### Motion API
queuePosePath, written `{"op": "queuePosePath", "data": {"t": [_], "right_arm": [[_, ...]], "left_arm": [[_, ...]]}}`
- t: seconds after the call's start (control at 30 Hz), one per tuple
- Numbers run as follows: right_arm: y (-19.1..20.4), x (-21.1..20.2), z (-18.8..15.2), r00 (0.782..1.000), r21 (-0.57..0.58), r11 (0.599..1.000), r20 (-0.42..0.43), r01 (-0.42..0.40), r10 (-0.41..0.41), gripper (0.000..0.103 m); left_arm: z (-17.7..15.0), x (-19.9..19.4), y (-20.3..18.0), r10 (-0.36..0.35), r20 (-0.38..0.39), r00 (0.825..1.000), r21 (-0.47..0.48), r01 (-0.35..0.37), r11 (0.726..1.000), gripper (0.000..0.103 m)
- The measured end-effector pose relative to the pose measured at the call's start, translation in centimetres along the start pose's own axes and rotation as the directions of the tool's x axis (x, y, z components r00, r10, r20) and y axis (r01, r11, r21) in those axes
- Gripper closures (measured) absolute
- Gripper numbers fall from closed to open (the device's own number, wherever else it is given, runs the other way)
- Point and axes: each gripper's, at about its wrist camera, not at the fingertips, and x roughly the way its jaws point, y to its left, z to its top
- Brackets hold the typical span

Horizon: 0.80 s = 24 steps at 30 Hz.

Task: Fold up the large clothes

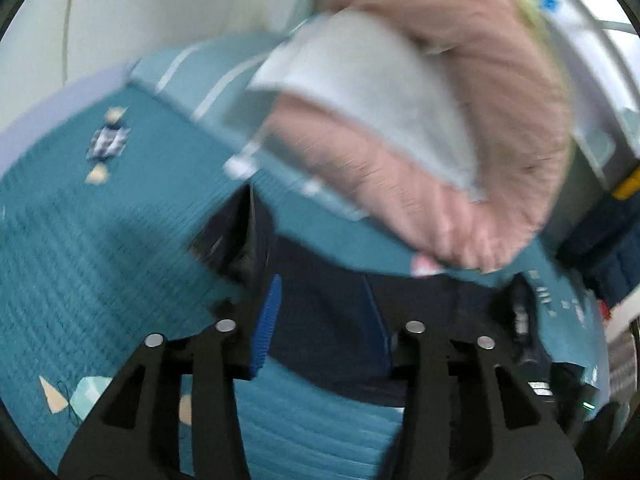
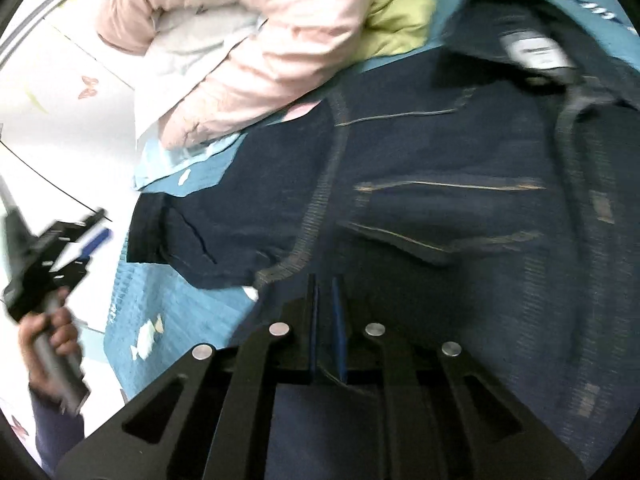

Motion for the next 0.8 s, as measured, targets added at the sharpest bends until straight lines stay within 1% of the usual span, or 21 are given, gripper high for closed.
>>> {"op": "queuePosePath", "data": {"t": [0.03,0.07,0.1,0.2,0.23,0.27,0.33,0.37,0.43,0.5,0.53,0.57,0.6,0.63,0.67,0.7,0.73,0.77,0.8], "right_arm": [[-0.6,-0.6,-0.5,1.000,-0.005,1.000,0.006,0.013,-0.013,0.094],[-1.2,-0.9,-0.9,1.000,-0.011,1.000,0.008,0.027,-0.027,0.094],[-1.7,-1.5,-1.4,0.999,-0.019,0.999,0.014,0.046,-0.046,0.094],[-2.9,-2.2,-2.4,0.996,-0.046,0.995,0.017,0.087,-0.086,0.094],[-3.2,-2.6,-2.8,0.995,-0.056,0.994,0.018,0.098,-0.097,0.094],[-3.5,-2.7,-3.2,0.995,-0.062,0.993,0.013,0.103,-0.103,0.094],[-4.1,-3.0,-3.7,0.995,-0.057,0.993,0.004,0.100,-0.100,0.094],[-4.4,-3.1,-3.9,0.995,-0.052,0.994,0.002,0.096,-0.096,0.094],[-4.9,-3.5,-4.2,0.996,-0.046,0.995,0.000,0.088,-0.088,0.094],[-5.0,-3.6,-4.3,0.997,-0.039,0.996,-0.004,0.078,-0.078,0.094],[-5.0,-3.8,-4.4,0.997,-0.035,0.997,-0.005,0.075,-0.075,0.094],[-5.0,-4.0,-4.5,0.997,-0.029,0.997,-0.007,0.071,-0.072,0.093],[-5.1,-4.2,-4.5,0.998,-0.026,0.997,-0.010,0.068,-0.069,0.093],[-5.2,-4.5,-4.6,0.998,-0.027,0.997,-0.012,0.069,-0.069,0.091],[-5.2,-4.7,-4.7,0.997,-0.028,0.997,-0.011,0.070,-0.071,0.090],[-5.3,-5.0,-4.8,0.997,-0.032,0.997,-0.010,0.071,-0.071,0.089],[-5.4,-5.3,-4.9,0.997,-0.036,0.997,-0.009,0.071,-0.072,0.088],[-5.4,-5.5,-4.9,0.997,-0.037,0.997,-0.008,0.071,-0.072,0.088],[-5.4,-5.7,-4.9,0.997,-0.036,0.997,-0.008,0.070,-0.071,0.088]], "left_arm": [[-0.2,0.7,0.6,0.026,-0.003,1.000,0.002,-0.026,1.000,0.057],[-0.5,1.7,1.4,0.054,-0.009,0.998,0.000,-0.054,0.999,0.049],[-0.7,2.7,2.5,0.070,-0.024,0.997,-0.033,-0.070,0.997,0.043],[-1.4,4.7,5.5,0.096,-0.062,0.993,-0.131,-0.103,0.986,0.043],[-1.5,5.3,6.4,0.114,-0.069,0.991,-0.153,-0.124,0.980,0.042],[-1.6,5.7,7.1,0.120,-0.077,0.990,-0.162,-0.131,0.978,0.040],[-1.6,6.6,8.0,0.104,-0.093,0.990,-0.194,-0.120,0.974,0.040],[-1.5,6.9,8.1,0.093,-0.091,0.991,-0.192,-0.110,0.975,0.039],[-1.1,7.4,7.9,0.095,-0.087,0.992,-0.184,-0.109,0.977,0.039],[-0.8,7.8,8.3,0.082,-0.107,0.991,-0.226,-0.105,0.968,0.040],[-0.7,7.6,8.5,0.095,-0.118,0.988,-0.254,-0.123,0.959,0.040],[-0.7,7.3,8.5,0.102,-0.112,0.988,-0.271,-0.129,0.954,0.040],[-0.7,6.8,8.7,0.114,-0.103,0.988,-0.284,-0.139,0.949,0.037],[-0.9,6.4,8.8,0.145,-0.094,0.985,-0.293,-0.166,0.941,0.034],[-1.2,6.3,9.1,0.178,-0.102,0.979,-0.300,-0.201,0.932,0.031],[-1.4,6.5,9.4,0.201,-0.129,0.971,-0.303,-0.231,0.925,0.031],[-1.6,6.4,9.7,0.223,-0.133,0.966,-0.316,-0.254,0.914,0.031],[-1.7,6.2,9.9,0.206,-0.113,0.972,-0.338,-0.233,0.912,0.031],[-1.8,6.6,9.7,0.183,-0.121,0.976,-0.336,-0.214,0.917,0.031]]}}
